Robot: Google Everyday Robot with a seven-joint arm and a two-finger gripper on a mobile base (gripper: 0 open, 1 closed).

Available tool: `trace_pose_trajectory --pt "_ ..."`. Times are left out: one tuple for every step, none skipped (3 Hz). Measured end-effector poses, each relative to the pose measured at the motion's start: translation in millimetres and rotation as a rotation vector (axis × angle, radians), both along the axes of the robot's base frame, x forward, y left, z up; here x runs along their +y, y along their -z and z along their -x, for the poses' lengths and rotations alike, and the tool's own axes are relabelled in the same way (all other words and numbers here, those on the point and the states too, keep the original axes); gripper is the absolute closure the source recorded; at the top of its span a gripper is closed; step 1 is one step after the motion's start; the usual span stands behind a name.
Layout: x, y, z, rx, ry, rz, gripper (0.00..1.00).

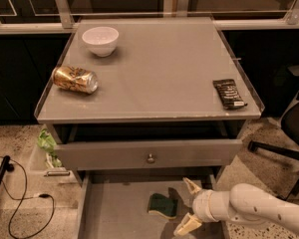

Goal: Pick sponge from middle drawer and place on counter

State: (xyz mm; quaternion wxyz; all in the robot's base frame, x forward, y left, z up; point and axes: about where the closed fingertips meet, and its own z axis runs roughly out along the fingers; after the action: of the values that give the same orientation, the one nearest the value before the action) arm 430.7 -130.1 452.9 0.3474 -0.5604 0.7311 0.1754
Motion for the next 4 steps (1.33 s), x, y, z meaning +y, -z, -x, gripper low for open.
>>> trace_pose_trajectory --pt "11.7 29.6 -12.1 0.006 -0.022 -0.018 0.00" --pt "23.1 60.5 -15.8 0.045 -0.052 -0.031 0.00" --pt "33.6 86.0 -17.8 0.085 -0.077 -0.035 0.00" --pt "40.6 100.1 -19.9 0.105 -0.091 -0.035 0.00"
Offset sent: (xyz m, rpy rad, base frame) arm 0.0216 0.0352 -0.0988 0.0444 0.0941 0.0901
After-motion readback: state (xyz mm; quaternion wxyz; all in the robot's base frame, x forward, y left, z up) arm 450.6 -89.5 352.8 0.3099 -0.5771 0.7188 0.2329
